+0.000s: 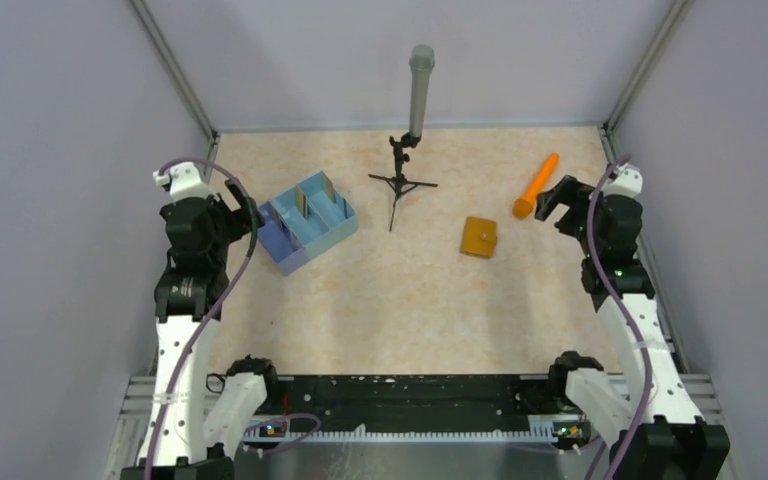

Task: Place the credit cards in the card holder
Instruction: Open the card holder at the center of the board.

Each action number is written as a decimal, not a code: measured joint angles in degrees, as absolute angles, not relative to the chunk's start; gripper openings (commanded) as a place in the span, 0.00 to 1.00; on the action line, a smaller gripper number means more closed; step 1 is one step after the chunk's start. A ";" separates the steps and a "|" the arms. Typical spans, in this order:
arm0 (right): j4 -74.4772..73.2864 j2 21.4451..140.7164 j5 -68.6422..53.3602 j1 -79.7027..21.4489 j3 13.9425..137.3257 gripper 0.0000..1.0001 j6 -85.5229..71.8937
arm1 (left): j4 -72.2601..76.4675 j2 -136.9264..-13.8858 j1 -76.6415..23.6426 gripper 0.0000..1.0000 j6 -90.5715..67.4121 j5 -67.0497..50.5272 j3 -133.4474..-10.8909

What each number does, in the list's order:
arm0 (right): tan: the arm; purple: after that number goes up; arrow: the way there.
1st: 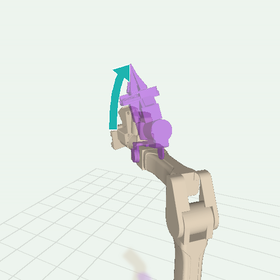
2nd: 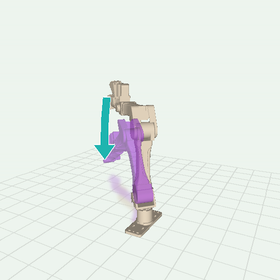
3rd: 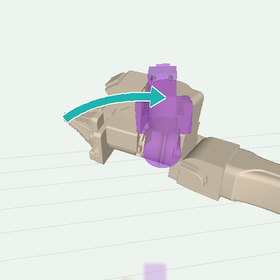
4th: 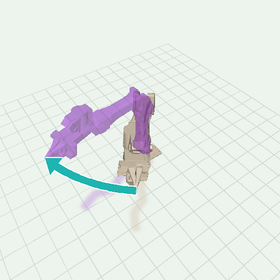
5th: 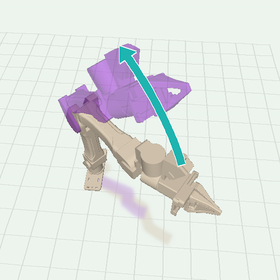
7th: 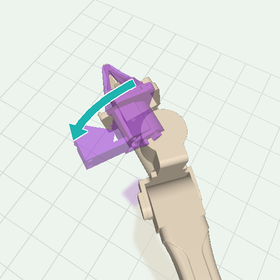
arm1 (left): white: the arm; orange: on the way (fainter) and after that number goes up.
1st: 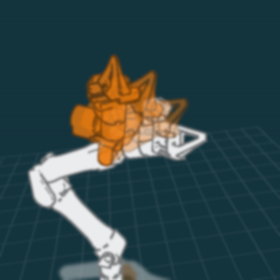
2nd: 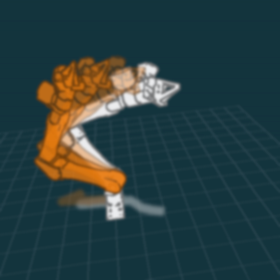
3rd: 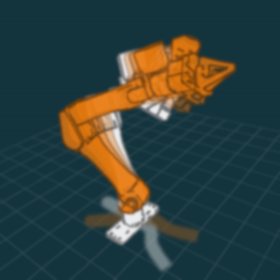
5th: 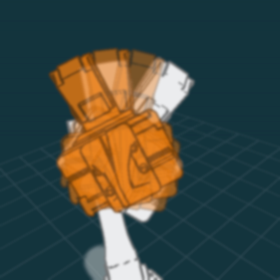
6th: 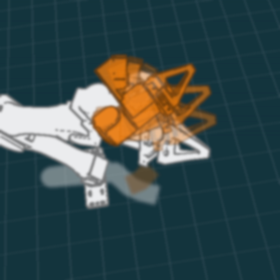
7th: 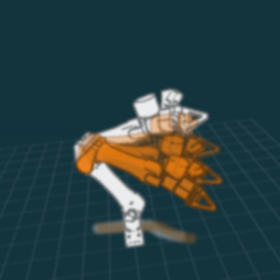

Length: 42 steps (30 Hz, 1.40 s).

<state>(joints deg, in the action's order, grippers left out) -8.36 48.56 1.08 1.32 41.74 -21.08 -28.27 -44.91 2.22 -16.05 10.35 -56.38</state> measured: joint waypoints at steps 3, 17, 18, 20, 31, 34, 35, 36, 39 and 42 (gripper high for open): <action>-7.97 51.03 -2.37 1.32 41.63 0.90 -21.76 | -28.56 -45.69 2.22 0.99 -16.08 10.22 -56.36; 1.30 81.43 -21.91 -6.42 37.47 0.65 -30.26 | -28.99 -50.02 2.22 0.99 -15.20 2.85 -52.18; 2.13 82.83 -22.33 -6.55 37.47 0.65 -30.92 | -29.02 -50.02 2.22 0.99 -15.09 1.96 -52.03; 3.66 85.08 -22.57 -6.61 37.47 0.64 -32.05 | -28.99 -50.04 2.22 0.99 -14.96 0.27 -51.94; 10.94 91.74 -21.89 -6.92 37.47 0.13 -35.55 | -28.82 -50.96 2.22 0.99 -14.76 -6.72 -51.92; 13.30 93.36 -21.69 -6.94 36.47 0.00 -36.93 | -28.60 -51.13 1.98 0.99 -14.87 -9.78 -51.90; 14.39 93.43 -21.93 -6.92 36.03 0.00 -37.34 | -28.36 -51.16 1.65 0.99 -15.09 -10.85 -51.86; 15.81 93.38 -22.44 -6.92 35.64 0.00 -37.74 | -28.10 -51.13 1.08 0.99 -15.38 -11.49 -51.83; 20.49 93.01 -24.67 -6.96 33.78 0.00 -38.85 | -26.00 -50.83 -3.88 0.99 -17.72 -12.71 -51.35; 24.97 89.84 -28.64 -7.18 31.05 0.00 -40.14 | -22.02 -50.15 -12.64 0.99 -21.52 -13.32 -49.95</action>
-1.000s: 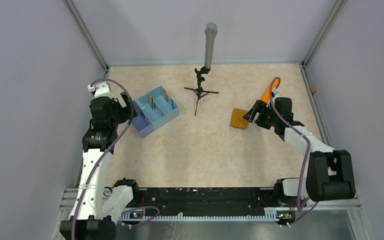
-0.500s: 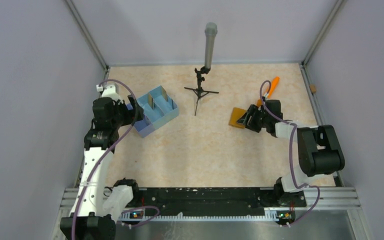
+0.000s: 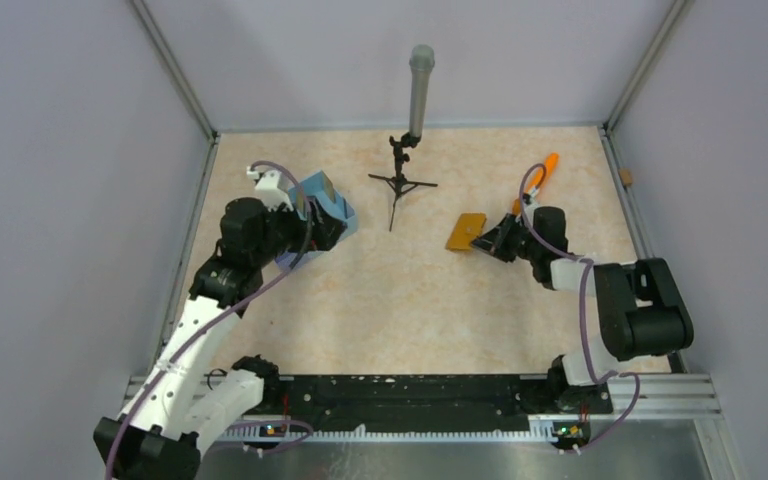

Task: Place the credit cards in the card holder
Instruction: Open the card holder at the center of the board.

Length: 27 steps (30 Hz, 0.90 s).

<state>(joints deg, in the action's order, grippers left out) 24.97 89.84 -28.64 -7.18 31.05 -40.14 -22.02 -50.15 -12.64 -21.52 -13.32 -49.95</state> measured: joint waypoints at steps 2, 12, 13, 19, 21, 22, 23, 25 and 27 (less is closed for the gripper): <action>27.07 86.67 -31.24 -7.94 30.11 0.00 -40.75 | -17.15 -50.15 -17.06 0.99 -25.21 -15.29 -48.38; 45.10 66.67 -45.25 -19.55 28.84 0.00 -44.47 | 9.02 -59.90 -25.71 0.99 -44.07 -25.56 -42.39; 47.31 65.89 -46.74 -20.58 28.84 0.00 -45.28 | 10.63 -60.82 -25.96 0.99 -45.25 -26.52 -42.33; 55.96 65.36 -53.54 -24.29 28.93 0.00 -49.87 | 20.64 -62.50 -27.49 0.97 -51.24 -30.89 -41.63; 57.93 65.71 -55.59 -25.10 29.04 0.00 -50.87 | 24.27 -62.50 -27.90 0.88 -52.95 -32.23 -41.36; 58.46 65.95 -56.10 -25.41 29.10 0.00 -51.29 | 26.26 -62.50 -28.12 0.85 -53.84 -32.84 -41.12; 59.24 66.41 -56.90 -25.74 29.28 0.00 -51.81 | 27.83 -62.50 -28.32 0.80 -54.46 -33.54 -40.97; 60.80 67.16 -57.74 -26.13 29.39 0.00 -52.95 | 30.04 -62.54 -28.71 0.72 -55.37 -34.44 -40.84; 62.52 67.70 -58.37 -26.22 29.39 0.00 -54.24 | 31.57 -62.57 -29.12 0.64 -55.90 -35.42 -40.82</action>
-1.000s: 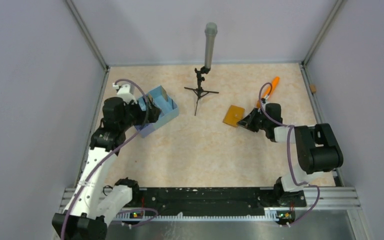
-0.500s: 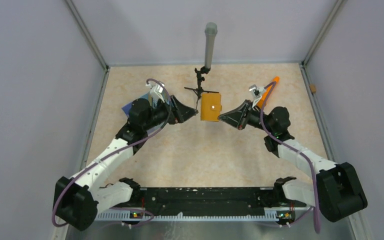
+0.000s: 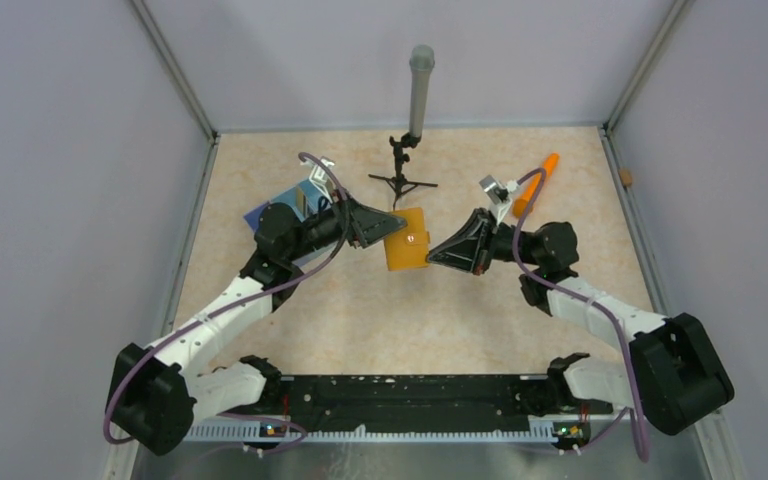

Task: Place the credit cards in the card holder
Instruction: Open the card holder at the center of the board.

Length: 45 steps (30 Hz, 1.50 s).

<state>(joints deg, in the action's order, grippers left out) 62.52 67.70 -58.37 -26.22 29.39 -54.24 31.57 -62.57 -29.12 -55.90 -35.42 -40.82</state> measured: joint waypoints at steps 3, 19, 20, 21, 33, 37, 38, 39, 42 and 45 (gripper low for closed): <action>65.12 68.45 -58.61 -26.26 29.39 0.00 -55.81 | 33.10 -62.89 -29.65 0.45 -56.36 -36.56 -40.80; 24.01 58.46 -50.28 -26.50 38.37 0.67 -31.42 | 13.19 -60.66 -30.06 0.00 -45.76 -38.20 -44.51; 21.82 57.76 -49.91 -26.50 38.85 0.64 -29.76 | 11.35 -60.90 -30.06 0.00 -44.93 -38.54 -45.43; 19.40 57.36 -49.60 -26.52 39.57 0.61 -28.03 | 10.15 -61.28 -30.04 0.00 -44.45 -38.94 -46.15; 7.09 60.14 -56.27 -30.65 44.75 0.52 -20.36 | 1.02 -67.79 -30.06 0.00 -42.00 -45.74 -50.37; 7.38 62.02 -58.72 -30.76 45.15 0.56 -20.03 | 0.16 -68.03 -30.06 0.00 -42.02 -47.27 -50.39; 7.38 62.74 -59.07 -30.76 45.15 0.57 -19.99 | 0.16 -68.03 -30.06 0.00 -42.04 -47.79 -50.43; 7.44 63.59 -59.42 -30.76 45.15 0.58 -19.99 | 0.21 -68.03 -30.06 0.00 -42.06 -48.38 -50.48; 8.14 65.56 -60.95 -30.76 45.15 0.58 -20.05 | 0.16 -68.03 -29.98 0.00 -42.06 -49.74 -50.48; 8.99 66.96 -62.72 -30.87 45.32 0.58 -20.08 | 0.10 -68.03 -29.82 0.00 -42.11 -50.70 -50.48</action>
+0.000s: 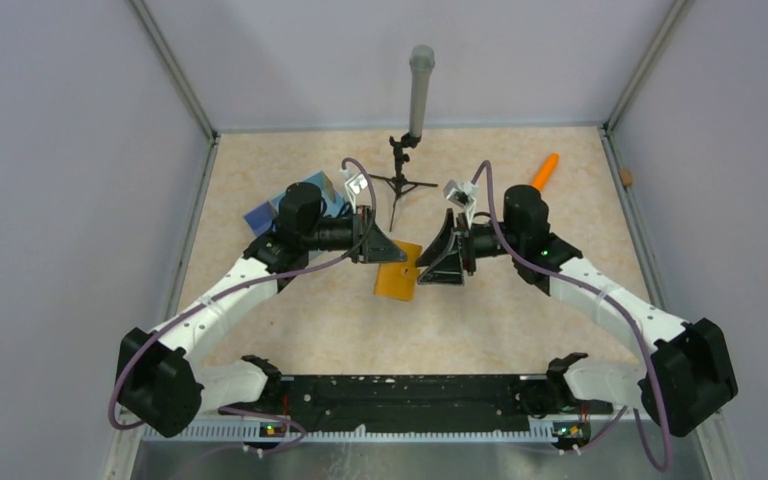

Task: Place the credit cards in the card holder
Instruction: Open the card holder at the center of the board.

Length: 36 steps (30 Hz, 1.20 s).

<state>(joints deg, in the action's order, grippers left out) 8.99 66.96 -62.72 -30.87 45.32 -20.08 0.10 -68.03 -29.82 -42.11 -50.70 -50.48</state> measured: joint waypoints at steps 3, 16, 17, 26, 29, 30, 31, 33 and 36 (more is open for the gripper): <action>9.19 68.10 -64.05 -31.48 45.87 0.58 -20.10 | 0.14 -68.03 -29.61 0.00 -42.17 -51.46 -50.46; 9.54 71.92 -65.82 -35.66 47.81 0.06 -19.73 | -1.26 -67.85 -29.54 0.00 -41.60 -55.75 -50.46; 9.50 72.14 -65.82 -35.77 47.81 0.03 -19.73 | -1.76 -67.77 -29.61 0.00 -41.41 -55.70 -50.46; 5.43 72.75 -66.54 -39.70 49.93 0.00 -16.38 | -4.34 -67.94 -29.52 0.00 -40.99 -54.63 -50.52; 3.46 72.69 -65.95 -40.07 50.37 0.12 -14.76 | -5.58 -68.18 -28.93 0.00 -40.77 -54.19 -50.52; 2.85 72.55 -65.36 -40.12 50.37 0.21 -14.35 | -6.52 -68.20 -28.84 0.00 -40.40 -53.21 -50.54; 2.17 72.34 -64.84 -40.12 50.37 0.32 -14.17 | -7.51 -68.20 -28.84 0.00 -39.90 -51.20 -50.52; 0.91 71.40 -64.20 -40.91 50.33 0.55 -14.37 | -7.62 -68.42 -28.75 0.00 -38.76 -44.58 -50.33; 0.38 67.75 -58.13 -42.50 49.80 0.72 -15.09 | -2.33 -68.01 -28.62 0.00 -39.29 -34.76 -45.10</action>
